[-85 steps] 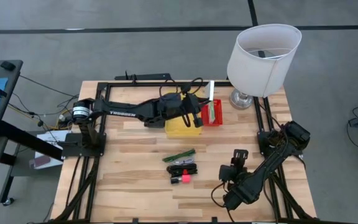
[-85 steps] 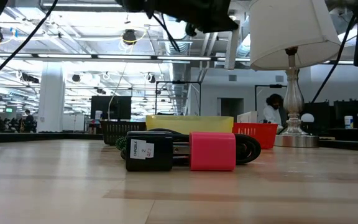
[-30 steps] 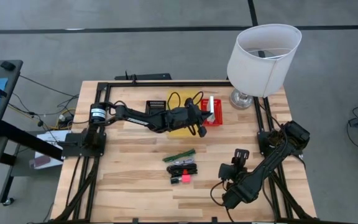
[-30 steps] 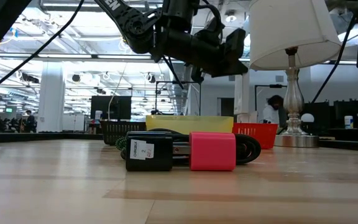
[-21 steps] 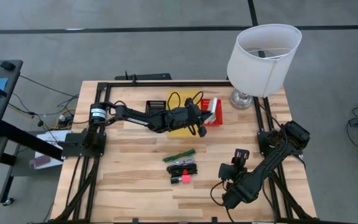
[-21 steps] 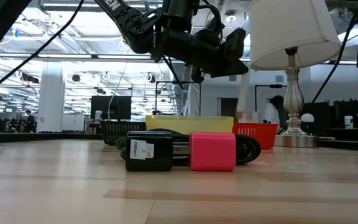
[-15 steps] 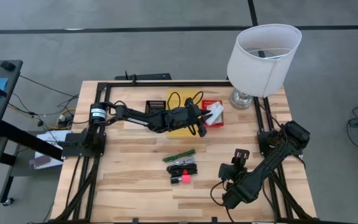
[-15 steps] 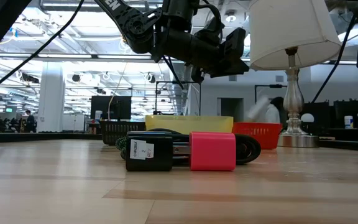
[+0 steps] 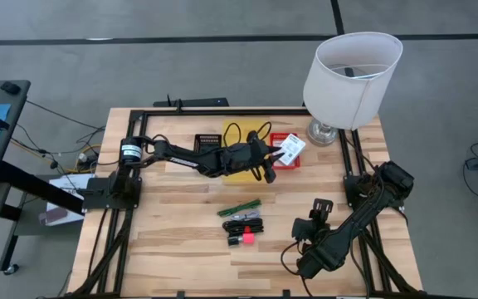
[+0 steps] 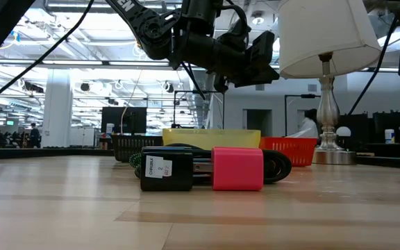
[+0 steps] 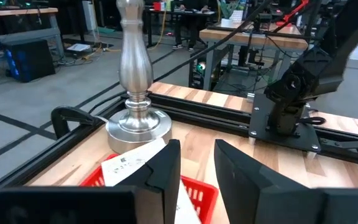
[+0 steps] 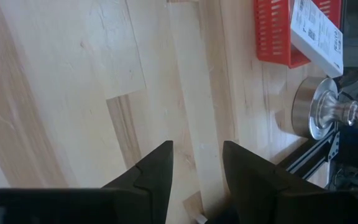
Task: Pick and place items into bin
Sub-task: Put the pink charger adapter into the black bin
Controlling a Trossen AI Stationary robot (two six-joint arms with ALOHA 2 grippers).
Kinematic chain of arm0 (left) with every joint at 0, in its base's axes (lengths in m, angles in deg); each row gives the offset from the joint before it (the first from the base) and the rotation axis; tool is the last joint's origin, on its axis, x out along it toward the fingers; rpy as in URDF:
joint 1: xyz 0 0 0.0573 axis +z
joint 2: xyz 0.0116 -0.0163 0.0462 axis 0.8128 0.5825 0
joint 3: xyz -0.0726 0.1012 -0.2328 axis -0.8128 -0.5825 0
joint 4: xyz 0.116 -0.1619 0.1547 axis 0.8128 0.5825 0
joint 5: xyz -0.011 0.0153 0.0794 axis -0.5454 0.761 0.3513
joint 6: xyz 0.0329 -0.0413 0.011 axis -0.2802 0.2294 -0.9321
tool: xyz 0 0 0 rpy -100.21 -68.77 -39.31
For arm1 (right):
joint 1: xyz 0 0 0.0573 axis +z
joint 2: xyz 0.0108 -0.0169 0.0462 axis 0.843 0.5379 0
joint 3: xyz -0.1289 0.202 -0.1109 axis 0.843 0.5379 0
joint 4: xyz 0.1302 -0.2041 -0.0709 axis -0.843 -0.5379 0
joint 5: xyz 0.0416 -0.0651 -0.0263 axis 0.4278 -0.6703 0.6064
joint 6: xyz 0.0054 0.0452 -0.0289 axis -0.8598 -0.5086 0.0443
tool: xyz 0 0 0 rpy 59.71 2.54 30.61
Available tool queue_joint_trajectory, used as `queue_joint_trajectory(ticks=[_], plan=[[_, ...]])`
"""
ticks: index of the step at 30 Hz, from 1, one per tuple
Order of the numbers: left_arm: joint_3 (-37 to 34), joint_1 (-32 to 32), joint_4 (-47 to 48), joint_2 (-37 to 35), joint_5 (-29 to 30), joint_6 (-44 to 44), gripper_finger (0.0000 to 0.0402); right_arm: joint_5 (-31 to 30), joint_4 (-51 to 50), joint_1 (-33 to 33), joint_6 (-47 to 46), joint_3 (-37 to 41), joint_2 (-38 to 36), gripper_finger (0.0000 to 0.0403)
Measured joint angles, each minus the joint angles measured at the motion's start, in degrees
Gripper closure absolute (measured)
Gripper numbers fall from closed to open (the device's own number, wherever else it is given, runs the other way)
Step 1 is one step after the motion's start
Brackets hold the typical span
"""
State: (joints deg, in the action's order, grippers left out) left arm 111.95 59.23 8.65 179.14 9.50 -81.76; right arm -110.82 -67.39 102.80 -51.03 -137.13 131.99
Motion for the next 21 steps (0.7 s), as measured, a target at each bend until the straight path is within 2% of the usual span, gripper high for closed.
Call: queue_joint_trajectory(ticks=[2, 5, 16, 21], plan=[[0.0, -0.3, 1.2, -0.2, -1.9, -0.1, 0.0310, 0.0, 0.1, 0.0, 0.0, 0.0, 0.0, 0.0270], [0.0, -0.9, 8.5, -2.4, -4.3, -2.0, 0.0310, 0.0, 0.3, 0.0, -0.4, 0.0, 0.0, 0.0269], [0.1, -5.4, 58.1, -16.5, -4.6, -7.8, 0.0310, -1.2, 2.1, 0.0, -3.4, 0.0, 0.0, 0.0269], [0.1, -9.2, 73.8, -19.6, -4.6, -5.2, 0.0310, -4.1, 7.8, -1.1, -3.4, 0.0, 0.0, 0.0270]])
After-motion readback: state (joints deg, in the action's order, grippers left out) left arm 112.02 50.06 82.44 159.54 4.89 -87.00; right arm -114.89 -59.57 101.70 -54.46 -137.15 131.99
